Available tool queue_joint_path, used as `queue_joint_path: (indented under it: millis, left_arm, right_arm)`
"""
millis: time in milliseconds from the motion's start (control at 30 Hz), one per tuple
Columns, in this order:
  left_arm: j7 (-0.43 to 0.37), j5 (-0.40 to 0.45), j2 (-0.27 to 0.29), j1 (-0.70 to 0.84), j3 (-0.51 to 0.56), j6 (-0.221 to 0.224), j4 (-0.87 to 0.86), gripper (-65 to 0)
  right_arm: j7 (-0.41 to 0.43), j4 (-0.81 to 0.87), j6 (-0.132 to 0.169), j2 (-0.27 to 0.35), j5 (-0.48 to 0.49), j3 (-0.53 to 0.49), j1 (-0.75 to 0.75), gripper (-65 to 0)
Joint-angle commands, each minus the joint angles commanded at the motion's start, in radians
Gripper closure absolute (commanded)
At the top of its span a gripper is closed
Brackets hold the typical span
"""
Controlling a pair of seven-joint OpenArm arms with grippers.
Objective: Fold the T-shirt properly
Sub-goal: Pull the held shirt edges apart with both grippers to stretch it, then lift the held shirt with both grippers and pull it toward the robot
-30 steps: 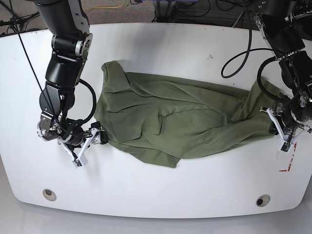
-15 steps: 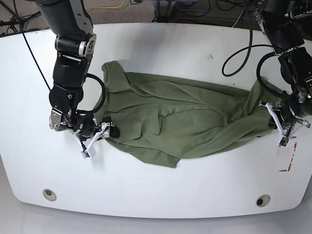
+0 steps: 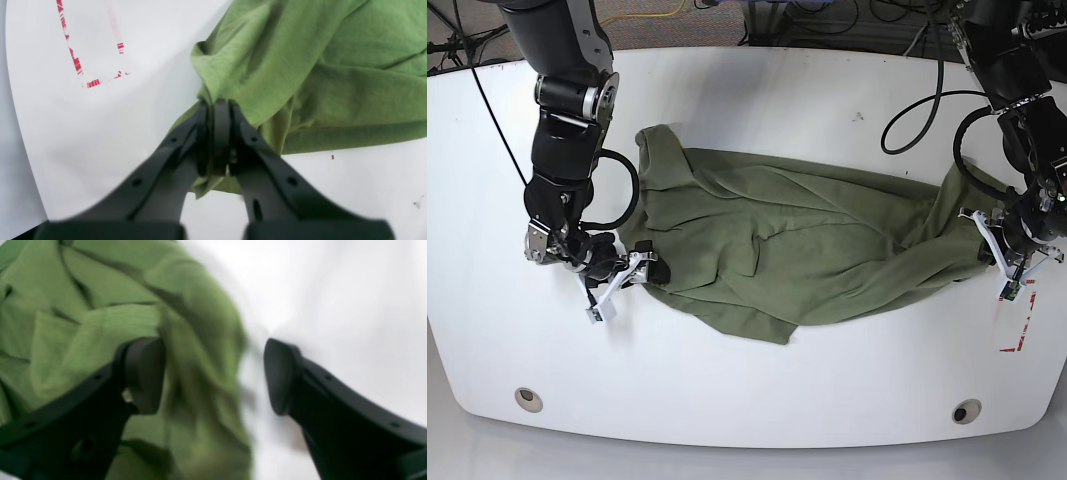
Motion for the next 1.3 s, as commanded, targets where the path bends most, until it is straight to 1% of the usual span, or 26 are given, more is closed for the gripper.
queue_joint_path:
  millis: [67, 167, 200, 300, 467, 500, 567, 700, 767, 933, 1100, 1200, 1233, 1300]
  left_arm:
    - [0.0, 0.0, -0.003, 0.0, 0.0, 0.0, 0.0, 0.0]
    - [0.0, 0.0, -0.003, -0.002, 0.0, 0.0, 0.0, 0.0]
    - [0.0, 0.0, -0.003, -0.002, 0.0, 0.0, 0.0, 0.0]
    - [0.0, 0.0, -0.005, -0.003, 0.0, 0.0, 0.0, 0.0]
    - [0.0, 0.0, -0.006, -0.003, 0.0, 0.0, 0.0, 0.0]
    - [0.0, 0.0, -0.006, -0.003, 0.0, 0.0, 0.0, 0.0]
    - [0.0, 0.0, -0.006, -0.002, 0.0, 0.0, 0.0, 0.0]
    - [0.0, 0.0, -0.006, -0.002, 0.0, 0.0, 0.0, 0.0]
    - [0.0, 0.0, -0.006, 0.0, 0.0, 0.0, 0.0, 0.0]
    - [0.0, 0.0, -0.006, 0.0, 0.0, 0.0, 0.0, 0.0]
    - [0.0, 0.0, -0.006, 0.0, 0.0, 0.0, 0.002, 0.0]
    - [0.0, 0.0, -0.006, 0.0, 0.0, 0.0, 0.003, 0.0]
    - [0.0, 0.0, -0.006, -0.002, 0.0, 0.0, 0.003, 0.0]
    - [0.0, 0.0, -0.006, -0.006, 0.002, 0.0, 0.005, 0.0]
  right_arm:
    - [0.002, 0.0, 0.0, 0.0, -0.005, 0.006, 0.0, -38.4]
    - [0.003, 0.0, 0.0, -0.003, -0.005, 0.005, -0.002, -30.9]
    - [0.003, 0.0, 0.0, -0.006, -0.005, 0.005, -0.002, -26.6]
    - [0.003, -0.002, 0.0, -0.009, -0.002, 0.005, -0.006, -22.7]
    - [0.003, -0.002, 0.0, -0.035, -0.006, 0.005, -0.008, -28.2]
    - [0.005, -0.002, 0.0, -0.037, -0.006, 0.005, -0.008, -28.2]
    - [0.006, -0.002, 0.0, -0.04, -0.006, 0.005, -0.008, -25.8]
    - [0.006, -0.002, 0.0, -0.044, -0.005, 0.008, -0.008, -12.7]
    - [0.006, -0.002, 0.0, -0.044, -0.003, 0.006, -0.008, -8.4]
    - [0.006, 0.0, 0.0, -0.041, -0.006, 0.005, -0.002, 0.0]
    - [-0.023, 0.034, 0.0, -0.038, 0.002, 0.003, 0.0, 0.0]
    - [-0.101, 0.146, 0.0, -0.037, -0.002, 0.009, -0.008, 0.0]
    - [-0.114, 0.166, 0.0, -0.037, -0.005, 0.009, -0.009, 0.0]
    - [-0.172, 0.256, 0.0, -0.037, -0.002, 0.011, -0.02, 0.0]
